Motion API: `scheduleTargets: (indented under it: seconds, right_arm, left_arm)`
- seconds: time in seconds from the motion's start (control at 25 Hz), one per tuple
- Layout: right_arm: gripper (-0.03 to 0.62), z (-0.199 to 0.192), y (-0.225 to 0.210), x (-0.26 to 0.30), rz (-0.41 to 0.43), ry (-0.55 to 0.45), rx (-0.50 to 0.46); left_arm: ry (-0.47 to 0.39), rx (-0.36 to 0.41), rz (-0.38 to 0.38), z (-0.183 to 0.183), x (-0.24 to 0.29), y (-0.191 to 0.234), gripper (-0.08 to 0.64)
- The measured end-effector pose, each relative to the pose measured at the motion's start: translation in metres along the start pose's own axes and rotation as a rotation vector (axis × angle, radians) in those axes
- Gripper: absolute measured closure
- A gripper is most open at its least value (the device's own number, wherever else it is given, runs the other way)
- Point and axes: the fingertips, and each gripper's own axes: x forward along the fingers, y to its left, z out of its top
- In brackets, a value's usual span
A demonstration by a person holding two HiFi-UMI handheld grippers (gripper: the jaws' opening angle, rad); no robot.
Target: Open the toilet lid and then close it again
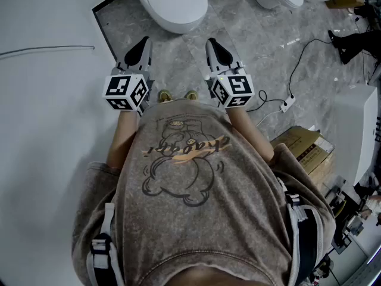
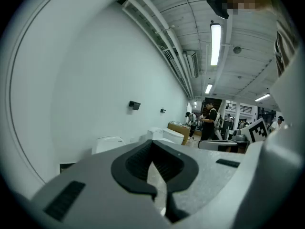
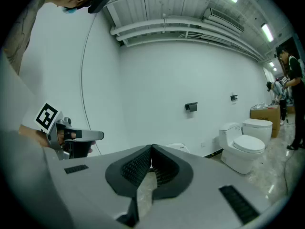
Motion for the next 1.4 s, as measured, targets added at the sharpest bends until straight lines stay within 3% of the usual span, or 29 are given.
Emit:
scheduleTargets:
  seconds: [0.28,0.48,0.92,1.16,1.4]
  right_arm:
    - [0.566,-0.011,-0.009,0.002,0.066,-0.003,0.025]
    - [0.566,-0.029,-0.025,0.025,0.072,0.028,0.056]
    - [0.566,-0.070,-0.058,0.143,0.011,0.106,0.084]
    - [0.566,-0.115,-0.088,0.209,-0.004,0.154,0.098]
    - [0.566,-0.191,-0.115,0.255,-0.001,0.216,0.107]
  left_arm:
    - [0.016,-0.036,0.016,-0.017,0.015,0.000,0.552]
    - [0.043,-0.019,0.015,-0.025,0.042,0.008,0.552]
    - [0.096,-0.052,-0.060,-0.053,0.146,0.087,0.552]
    - [0.152,-0.071,-0.079,-0.100,0.204,0.134,0.552]
    - [0.234,-0.097,-0.090,-0.178,0.249,0.169,0.552]
